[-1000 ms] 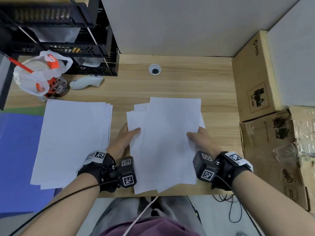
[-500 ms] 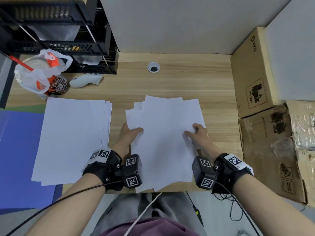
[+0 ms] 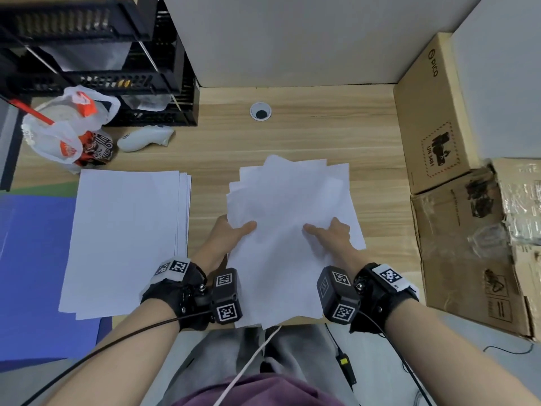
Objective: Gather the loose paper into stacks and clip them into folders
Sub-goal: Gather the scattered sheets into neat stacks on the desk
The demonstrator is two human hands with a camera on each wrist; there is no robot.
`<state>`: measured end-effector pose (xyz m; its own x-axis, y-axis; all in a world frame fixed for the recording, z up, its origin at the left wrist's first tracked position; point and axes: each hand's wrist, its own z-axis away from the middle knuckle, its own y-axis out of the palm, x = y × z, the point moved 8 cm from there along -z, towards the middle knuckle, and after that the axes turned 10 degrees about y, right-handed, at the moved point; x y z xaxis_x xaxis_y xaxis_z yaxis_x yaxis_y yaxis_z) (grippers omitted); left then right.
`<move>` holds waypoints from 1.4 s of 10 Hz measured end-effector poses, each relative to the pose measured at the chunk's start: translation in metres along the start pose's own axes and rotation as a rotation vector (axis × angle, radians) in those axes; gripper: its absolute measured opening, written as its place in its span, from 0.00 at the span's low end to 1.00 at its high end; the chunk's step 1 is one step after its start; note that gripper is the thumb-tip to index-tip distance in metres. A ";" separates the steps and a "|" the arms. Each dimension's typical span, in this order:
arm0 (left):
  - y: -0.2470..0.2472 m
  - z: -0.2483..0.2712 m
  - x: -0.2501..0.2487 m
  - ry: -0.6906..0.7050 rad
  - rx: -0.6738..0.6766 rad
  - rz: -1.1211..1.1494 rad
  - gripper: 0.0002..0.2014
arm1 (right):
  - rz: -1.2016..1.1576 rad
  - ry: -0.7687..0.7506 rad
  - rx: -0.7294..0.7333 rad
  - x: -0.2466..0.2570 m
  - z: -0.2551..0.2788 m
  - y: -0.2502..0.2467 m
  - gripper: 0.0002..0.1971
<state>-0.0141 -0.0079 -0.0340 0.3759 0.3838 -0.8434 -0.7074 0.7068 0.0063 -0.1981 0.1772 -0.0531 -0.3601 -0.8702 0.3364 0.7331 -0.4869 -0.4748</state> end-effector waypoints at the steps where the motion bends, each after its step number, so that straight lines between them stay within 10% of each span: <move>1: -0.003 0.003 -0.007 0.041 0.056 0.021 0.14 | -0.207 -0.077 -0.004 0.005 0.004 -0.002 0.42; 4: -0.035 0.004 -0.016 0.095 -0.061 0.159 0.20 | -0.480 -0.092 0.405 0.011 0.032 0.013 0.10; 8: -0.083 -0.015 0.021 0.013 -0.435 0.079 0.19 | -0.366 0.158 -0.144 -0.044 0.023 -0.071 0.20; 12: -0.050 -0.001 0.020 -0.012 0.191 -0.347 0.38 | -0.524 0.317 0.030 -0.062 -0.008 -0.010 0.09; 14: -0.039 0.024 -0.020 0.065 0.322 -0.464 0.20 | -0.064 0.154 -0.077 -0.015 0.002 -0.018 0.07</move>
<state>0.0206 -0.0286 -0.0048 0.5589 -0.0407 -0.8282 -0.2543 0.9422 -0.2180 -0.2044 0.1989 -0.0481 -0.4935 -0.8354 0.2420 0.6618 -0.5412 -0.5187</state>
